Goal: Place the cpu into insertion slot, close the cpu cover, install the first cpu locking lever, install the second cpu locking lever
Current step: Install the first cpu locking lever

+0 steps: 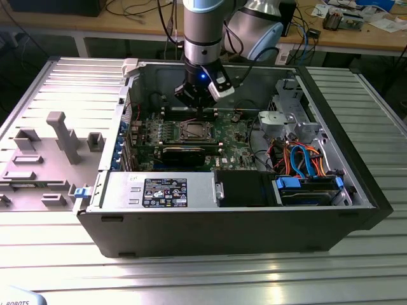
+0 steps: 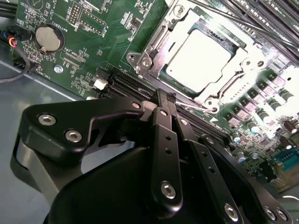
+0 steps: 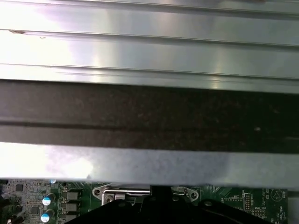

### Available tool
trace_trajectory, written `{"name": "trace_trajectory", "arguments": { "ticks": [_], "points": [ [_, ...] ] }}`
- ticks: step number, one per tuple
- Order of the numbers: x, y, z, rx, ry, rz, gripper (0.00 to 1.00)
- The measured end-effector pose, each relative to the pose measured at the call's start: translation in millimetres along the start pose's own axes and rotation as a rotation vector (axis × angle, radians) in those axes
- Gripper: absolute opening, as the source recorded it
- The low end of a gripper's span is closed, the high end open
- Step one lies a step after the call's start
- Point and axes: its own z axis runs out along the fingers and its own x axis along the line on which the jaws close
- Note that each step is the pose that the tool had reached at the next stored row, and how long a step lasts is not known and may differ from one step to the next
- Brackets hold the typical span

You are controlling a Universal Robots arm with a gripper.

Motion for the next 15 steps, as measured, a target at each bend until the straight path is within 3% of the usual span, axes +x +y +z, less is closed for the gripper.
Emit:
{"name": "trace_trajectory", "arguments": {
  "ticks": [10,15],
  "points": [
    [-3.9,-0.6,10.4,0.0028,-0.0026,0.005,0.11],
    [-4.3,-0.7,12.4,0.0063,-0.0032,0.006,0.11]
  ]
}}
